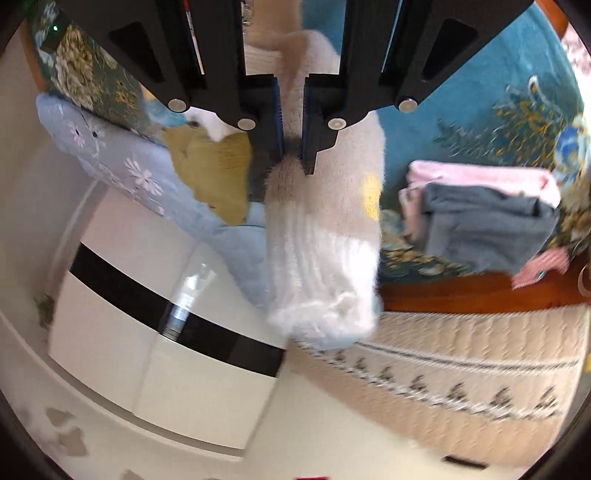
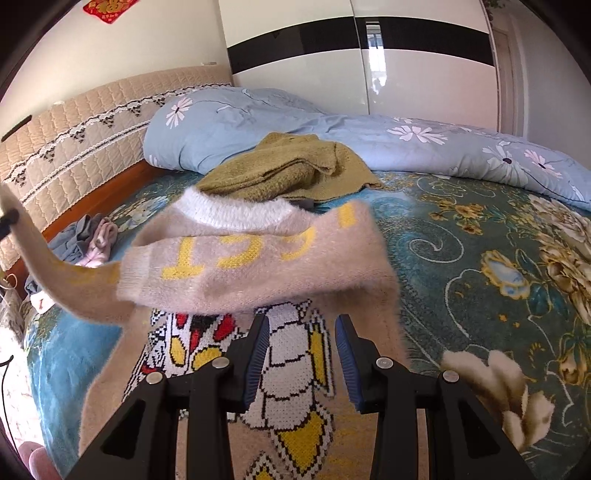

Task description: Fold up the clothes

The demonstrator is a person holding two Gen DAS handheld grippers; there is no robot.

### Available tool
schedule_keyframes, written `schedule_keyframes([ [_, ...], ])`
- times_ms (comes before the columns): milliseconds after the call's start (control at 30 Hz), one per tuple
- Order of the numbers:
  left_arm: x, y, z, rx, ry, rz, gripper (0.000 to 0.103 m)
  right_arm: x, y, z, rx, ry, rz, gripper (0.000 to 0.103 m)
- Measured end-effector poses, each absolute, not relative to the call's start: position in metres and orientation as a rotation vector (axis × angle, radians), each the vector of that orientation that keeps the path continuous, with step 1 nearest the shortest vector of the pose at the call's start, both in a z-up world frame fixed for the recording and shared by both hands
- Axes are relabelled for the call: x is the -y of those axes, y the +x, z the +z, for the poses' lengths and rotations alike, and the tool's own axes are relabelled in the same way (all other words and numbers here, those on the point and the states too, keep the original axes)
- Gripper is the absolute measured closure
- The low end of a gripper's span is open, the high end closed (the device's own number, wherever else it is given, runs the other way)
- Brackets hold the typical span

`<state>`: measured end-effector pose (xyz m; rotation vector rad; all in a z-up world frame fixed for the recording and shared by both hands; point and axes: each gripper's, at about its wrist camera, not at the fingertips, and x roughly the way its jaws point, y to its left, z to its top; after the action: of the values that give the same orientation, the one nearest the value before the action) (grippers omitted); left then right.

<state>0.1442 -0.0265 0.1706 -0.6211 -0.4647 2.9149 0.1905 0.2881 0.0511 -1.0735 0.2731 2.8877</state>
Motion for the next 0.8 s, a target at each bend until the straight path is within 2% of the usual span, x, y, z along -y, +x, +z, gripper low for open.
schedule_keyframes([
  [167,-0.079,0.126,0.178,0.164,-0.630,2.767,0.095,-0.320,0.193,0.052,-0.443,-1.030,2.806,0.062],
  [467,-0.219,0.096,0.108,-0.124,-0.875,2.529,0.094,-0.361,0.193,0.033,-0.752,-1.085,2.600,0.062],
  [633,-0.266,0.092,0.056,-0.304,-1.019,2.433,0.094,-0.372,0.198,0.034,-0.771,-1.023,2.547,0.062],
  [733,-0.272,0.084,0.036,-0.322,-1.109,2.382,0.093,-0.380,0.196,0.028,-0.820,-1.039,2.506,0.062],
  [800,-0.273,0.083,0.027,-0.327,-1.145,2.350,0.084,-0.382,0.195,0.025,-0.841,-1.064,2.492,0.062],
])
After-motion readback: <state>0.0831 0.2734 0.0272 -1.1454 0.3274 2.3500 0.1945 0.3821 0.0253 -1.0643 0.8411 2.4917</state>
